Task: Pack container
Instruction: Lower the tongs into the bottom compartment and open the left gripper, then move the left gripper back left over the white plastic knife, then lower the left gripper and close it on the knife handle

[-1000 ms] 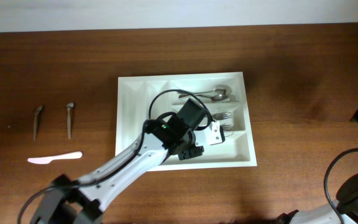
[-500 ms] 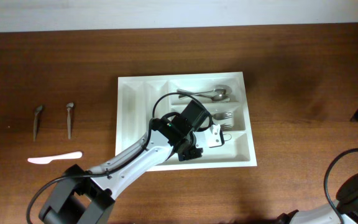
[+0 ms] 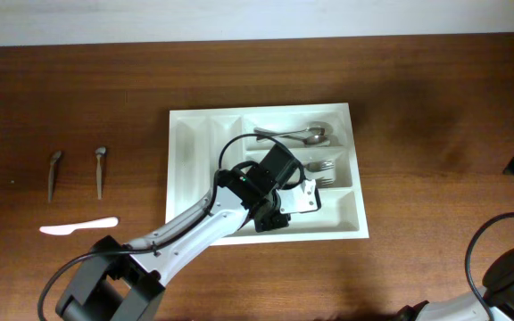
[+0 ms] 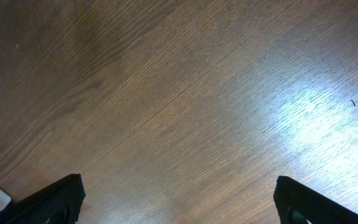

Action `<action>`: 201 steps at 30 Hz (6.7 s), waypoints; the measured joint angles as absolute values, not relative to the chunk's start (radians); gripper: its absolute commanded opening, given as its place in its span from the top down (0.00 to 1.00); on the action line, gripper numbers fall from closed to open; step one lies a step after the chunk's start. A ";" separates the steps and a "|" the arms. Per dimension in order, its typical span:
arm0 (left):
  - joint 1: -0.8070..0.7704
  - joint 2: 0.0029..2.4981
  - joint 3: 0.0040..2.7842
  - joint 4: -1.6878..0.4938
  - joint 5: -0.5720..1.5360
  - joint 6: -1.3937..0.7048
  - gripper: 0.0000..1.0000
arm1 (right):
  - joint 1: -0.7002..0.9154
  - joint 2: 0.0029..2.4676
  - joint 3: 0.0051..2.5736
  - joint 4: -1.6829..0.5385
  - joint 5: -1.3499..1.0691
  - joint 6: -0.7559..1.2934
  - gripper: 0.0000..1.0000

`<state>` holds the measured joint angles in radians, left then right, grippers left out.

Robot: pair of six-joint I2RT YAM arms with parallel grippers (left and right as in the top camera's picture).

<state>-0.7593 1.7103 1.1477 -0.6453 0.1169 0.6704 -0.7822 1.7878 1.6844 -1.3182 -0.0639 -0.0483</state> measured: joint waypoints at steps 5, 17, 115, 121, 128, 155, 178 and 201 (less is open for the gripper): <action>-0.759 1.710 1.148 -0.646 0.117 0.671 0.67 | -0.782 1.788 1.684 -1.318 -0.064 -0.048 0.01; -0.759 1.710 1.148 -0.601 0.117 0.671 0.67 | -0.782 1.788 1.684 -1.318 -0.064 -0.049 0.01; 0.407 1.612 1.112 -1.120 -0.163 -1.382 0.01 | -0.782 1.788 1.684 -1.318 -0.064 -0.048 0.01; 0.409 1.659 1.078 -0.992 -0.163 -1.334 0.01 | -0.782 1.788 1.684 -1.318 -0.064 -0.048 0.01; 0.409 1.700 1.073 -0.934 -0.158 -1.300 0.01 | -0.782 1.788 1.684 -1.318 -0.064 -0.049 0.01; 0.455 1.810 1.072 -0.869 -0.152 -1.234 0.01 | -0.782 1.788 1.684 -1.318 -0.064 -0.048 0.01; 0.456 1.789 0.997 -0.722 -0.111 -1.188 0.01 | -0.782 1.788 1.684 -1.318 -0.064 -0.048 0.01; 0.456 1.779 0.985 -0.721 -0.104 -1.184 0.75 | -0.782 1.788 1.684 -1.318 -0.064 -0.048 0.01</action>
